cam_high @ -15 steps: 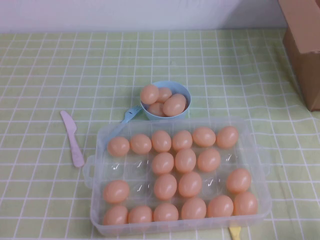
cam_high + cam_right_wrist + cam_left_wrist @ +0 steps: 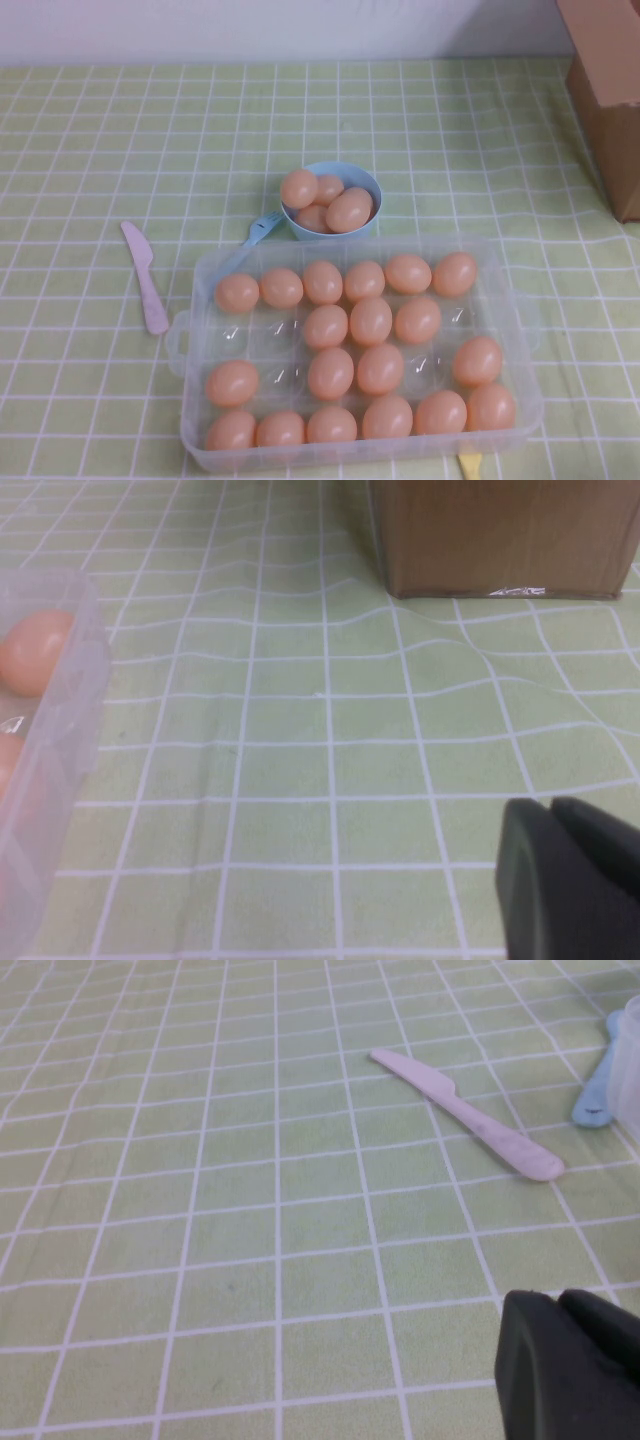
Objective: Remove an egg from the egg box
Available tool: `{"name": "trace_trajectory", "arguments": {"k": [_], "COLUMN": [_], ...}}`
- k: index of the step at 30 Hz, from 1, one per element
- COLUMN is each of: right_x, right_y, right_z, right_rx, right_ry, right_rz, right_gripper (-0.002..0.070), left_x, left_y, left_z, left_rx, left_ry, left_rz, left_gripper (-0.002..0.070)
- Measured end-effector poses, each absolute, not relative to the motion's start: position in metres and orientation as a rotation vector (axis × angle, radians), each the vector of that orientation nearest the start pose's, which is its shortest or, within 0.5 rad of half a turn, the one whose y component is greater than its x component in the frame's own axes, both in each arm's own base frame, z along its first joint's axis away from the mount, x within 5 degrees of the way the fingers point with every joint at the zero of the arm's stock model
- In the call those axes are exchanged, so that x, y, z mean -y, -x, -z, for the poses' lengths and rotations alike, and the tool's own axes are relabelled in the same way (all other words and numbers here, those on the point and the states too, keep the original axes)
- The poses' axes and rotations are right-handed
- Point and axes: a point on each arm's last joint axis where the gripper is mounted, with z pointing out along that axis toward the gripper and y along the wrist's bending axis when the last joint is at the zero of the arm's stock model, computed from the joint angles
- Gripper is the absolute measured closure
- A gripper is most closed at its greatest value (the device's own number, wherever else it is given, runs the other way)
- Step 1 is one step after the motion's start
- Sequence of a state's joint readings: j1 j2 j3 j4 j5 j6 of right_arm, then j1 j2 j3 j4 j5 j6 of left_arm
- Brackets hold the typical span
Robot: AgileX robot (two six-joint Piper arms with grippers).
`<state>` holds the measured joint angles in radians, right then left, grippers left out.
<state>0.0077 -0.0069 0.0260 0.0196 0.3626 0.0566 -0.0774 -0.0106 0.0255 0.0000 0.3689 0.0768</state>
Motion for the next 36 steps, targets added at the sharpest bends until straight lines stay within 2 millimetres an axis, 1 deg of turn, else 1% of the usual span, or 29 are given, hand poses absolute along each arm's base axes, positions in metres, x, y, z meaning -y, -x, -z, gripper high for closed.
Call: {"name": "trace_trajectory", "arguments": {"k": [26,29,33,35,36], "right_x": [-0.001,-0.001,-0.001,-0.001,-0.001], "right_y": [-0.053,-0.053,-0.053,-0.053,-0.053], "right_z": [-0.172,-0.172,-0.172,-0.172,-0.172], "right_rx": [-1.865,-1.865,-1.865,-1.865,-1.865], "right_ry": [-0.058,-0.058,-0.058,-0.058,-0.058], "right_rz": [-0.064,-0.064,-0.064,-0.064,-0.064], "right_gripper": [0.0694,0.0694,0.0694,0.0694,0.0694], "left_x": [0.004,0.005,0.008,0.010,0.012], "left_y": [-0.053,-0.052,-0.053,-0.054,-0.054], "left_z": [-0.172,-0.172,-0.175,-0.180,-0.184], "left_rx": [-1.862,-1.863,-1.837,-1.785,-1.738], "left_ry": [-0.144,-0.131,-0.062,0.065,0.179], "left_rz": [0.000,0.022,0.119,0.265,0.391], "left_gripper": [0.0680,0.0680,0.0680,0.0680,0.0679]}}
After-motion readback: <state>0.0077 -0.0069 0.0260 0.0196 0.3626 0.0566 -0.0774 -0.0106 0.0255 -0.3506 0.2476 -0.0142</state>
